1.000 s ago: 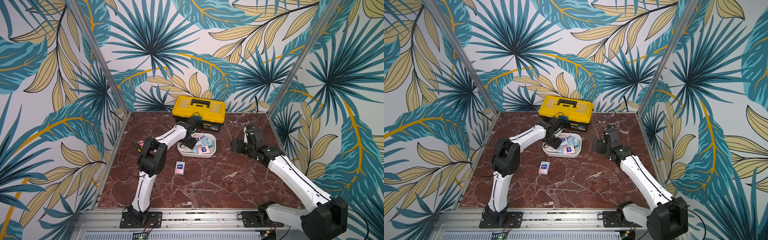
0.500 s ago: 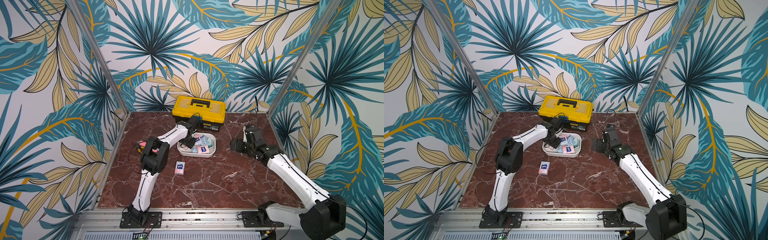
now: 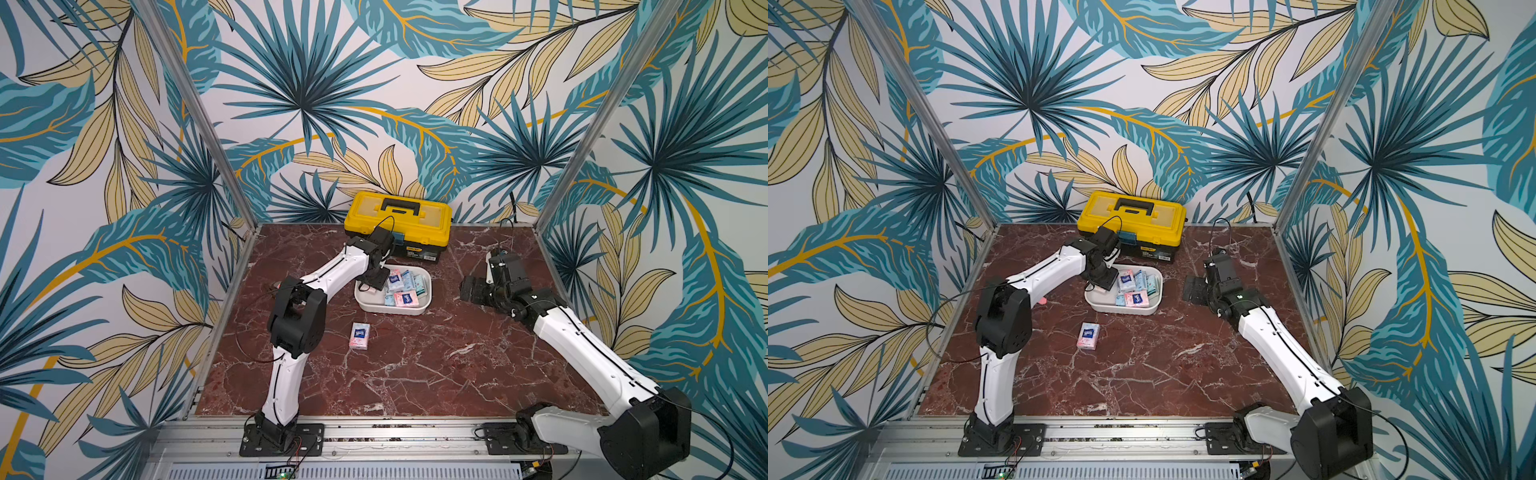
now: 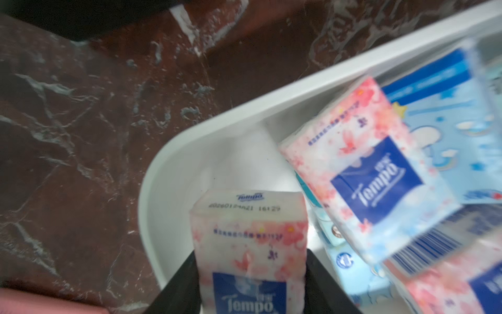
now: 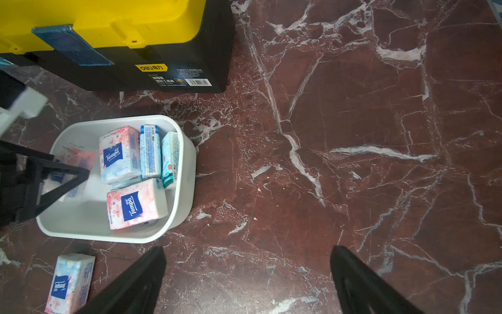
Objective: Take the pocket tissues out of the storage box
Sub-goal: Pick up the pocket tissues from the storage box, then place the pocket tissues at the center of the board.
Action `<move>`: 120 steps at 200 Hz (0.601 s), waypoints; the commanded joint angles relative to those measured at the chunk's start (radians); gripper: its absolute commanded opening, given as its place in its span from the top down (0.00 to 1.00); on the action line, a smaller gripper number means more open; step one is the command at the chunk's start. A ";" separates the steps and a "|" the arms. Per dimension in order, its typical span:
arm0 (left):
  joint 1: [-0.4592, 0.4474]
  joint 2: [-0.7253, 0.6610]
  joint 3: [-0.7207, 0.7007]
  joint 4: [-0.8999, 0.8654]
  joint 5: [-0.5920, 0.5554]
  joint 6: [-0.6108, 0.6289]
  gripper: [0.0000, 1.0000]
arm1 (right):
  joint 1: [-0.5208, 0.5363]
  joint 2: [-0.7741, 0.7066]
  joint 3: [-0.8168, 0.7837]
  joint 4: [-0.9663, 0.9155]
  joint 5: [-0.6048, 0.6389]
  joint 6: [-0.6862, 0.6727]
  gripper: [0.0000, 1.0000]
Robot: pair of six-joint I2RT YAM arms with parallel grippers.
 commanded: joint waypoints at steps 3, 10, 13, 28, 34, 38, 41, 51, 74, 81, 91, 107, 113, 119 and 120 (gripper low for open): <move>0.003 -0.105 -0.064 0.026 0.018 -0.076 0.43 | -0.002 0.001 0.004 -0.014 0.006 0.017 0.01; 0.003 -0.130 -0.077 0.026 0.023 -0.092 0.43 | -0.003 0.001 0.004 -0.015 0.004 0.021 0.01; 0.002 -0.139 -0.086 0.026 0.023 -0.100 0.43 | -0.002 0.001 0.004 -0.015 0.002 0.022 0.01; 0.000 -0.196 -0.123 0.026 0.030 -0.141 0.44 | -0.002 -0.001 0.004 -0.017 -0.001 0.032 0.01; -0.003 -0.220 -0.138 0.027 0.028 -0.160 0.45 | -0.002 -0.001 0.003 -0.017 -0.001 0.037 0.01; -0.006 -0.239 -0.153 0.028 0.033 -0.172 0.45 | -0.002 -0.001 0.003 -0.017 -0.003 0.037 0.01; -0.009 -0.252 -0.162 0.030 0.036 -0.180 0.45 | -0.002 -0.001 0.003 -0.017 -0.004 0.039 0.01; -0.018 -0.301 -0.196 0.036 0.036 -0.210 0.45 | -0.002 0.001 0.001 -0.017 -0.007 0.046 0.01; -0.053 -0.388 -0.265 0.037 0.021 -0.289 0.46 | -0.003 0.005 -0.006 -0.017 -0.016 0.060 0.01; -0.066 -0.409 -0.285 0.036 0.018 -0.314 0.46 | -0.003 0.007 -0.009 -0.017 -0.017 0.063 0.01; -0.088 -0.435 -0.314 0.038 0.017 -0.354 0.47 | -0.002 0.009 -0.014 -0.017 -0.018 0.069 0.01; -0.126 -0.469 -0.364 0.055 0.023 -0.416 0.47 | -0.002 0.014 -0.020 -0.018 -0.022 0.080 0.01; -0.140 -0.479 -0.385 0.066 0.028 -0.438 0.48 | -0.002 0.016 -0.022 -0.017 -0.026 0.083 0.01; -0.157 -0.486 -0.403 0.076 0.031 -0.459 0.48 | -0.003 0.017 -0.022 -0.017 -0.031 0.089 0.01; -0.158 -0.487 -0.405 0.078 0.031 -0.463 0.48 | -0.003 0.017 -0.022 -0.017 -0.031 0.088 0.01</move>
